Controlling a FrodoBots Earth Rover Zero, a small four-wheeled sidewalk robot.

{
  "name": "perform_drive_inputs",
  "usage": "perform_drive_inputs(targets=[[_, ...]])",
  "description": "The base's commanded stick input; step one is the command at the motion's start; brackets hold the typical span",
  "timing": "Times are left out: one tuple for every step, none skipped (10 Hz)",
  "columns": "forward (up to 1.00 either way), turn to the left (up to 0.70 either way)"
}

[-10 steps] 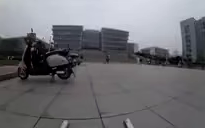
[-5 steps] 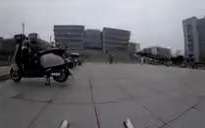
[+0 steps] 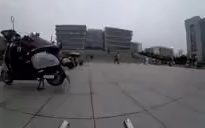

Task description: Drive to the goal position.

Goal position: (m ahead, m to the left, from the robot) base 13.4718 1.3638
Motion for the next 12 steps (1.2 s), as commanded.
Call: perform_drive_inputs(targets=[[0.84,-0.02],[0.84,-0.02],[0.84,-0.02],[0.84,-0.02],[0.84,-0.02],[0.84,-0.02],[0.84,-0.02],[0.84,-0.02],[0.84,-0.02],[0.84,-0.02],[0.84,-0.02],[0.84,-0.02]])
